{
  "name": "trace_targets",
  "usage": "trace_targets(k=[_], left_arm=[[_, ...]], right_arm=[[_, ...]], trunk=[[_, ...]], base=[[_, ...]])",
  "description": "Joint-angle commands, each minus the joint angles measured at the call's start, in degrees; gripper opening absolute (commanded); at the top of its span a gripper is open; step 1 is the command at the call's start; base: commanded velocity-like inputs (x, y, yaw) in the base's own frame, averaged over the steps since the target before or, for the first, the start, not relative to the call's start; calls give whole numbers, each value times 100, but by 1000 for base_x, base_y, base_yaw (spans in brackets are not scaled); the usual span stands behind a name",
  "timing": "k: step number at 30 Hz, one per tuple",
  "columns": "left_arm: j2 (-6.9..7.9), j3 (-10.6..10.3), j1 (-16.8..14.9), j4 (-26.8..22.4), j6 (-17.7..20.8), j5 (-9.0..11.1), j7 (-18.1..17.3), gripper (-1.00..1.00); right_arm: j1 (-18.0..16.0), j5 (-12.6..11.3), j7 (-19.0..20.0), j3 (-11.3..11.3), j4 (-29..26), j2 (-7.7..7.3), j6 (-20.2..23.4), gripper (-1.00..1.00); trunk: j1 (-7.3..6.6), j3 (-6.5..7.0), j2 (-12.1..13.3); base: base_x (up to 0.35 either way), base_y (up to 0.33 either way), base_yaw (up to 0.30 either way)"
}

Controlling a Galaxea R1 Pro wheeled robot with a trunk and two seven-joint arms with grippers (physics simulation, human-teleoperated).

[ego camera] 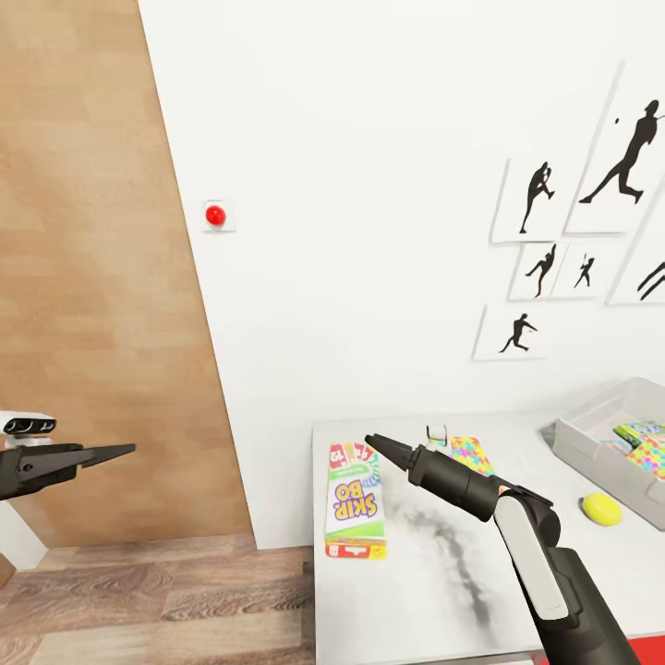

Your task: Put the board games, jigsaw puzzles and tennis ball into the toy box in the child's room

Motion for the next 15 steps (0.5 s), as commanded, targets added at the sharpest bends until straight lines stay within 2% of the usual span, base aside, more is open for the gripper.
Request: trace_targets(k=[1, 15], left_arm=[[3, 5, -4, 4, 62, -1, -21, 100], [4, 16, -4, 12, 62, 0, -21, 100]], right_arm=[[-4, -25, -3, -1, 1, -2, 29, 100], [-4, -19, -24, 17, 8, 0, 51, 100]], trunk=[[-22, 11, 37], [-330, 263, 598]], base=[[0, 0, 0], [0, 0, 0]])
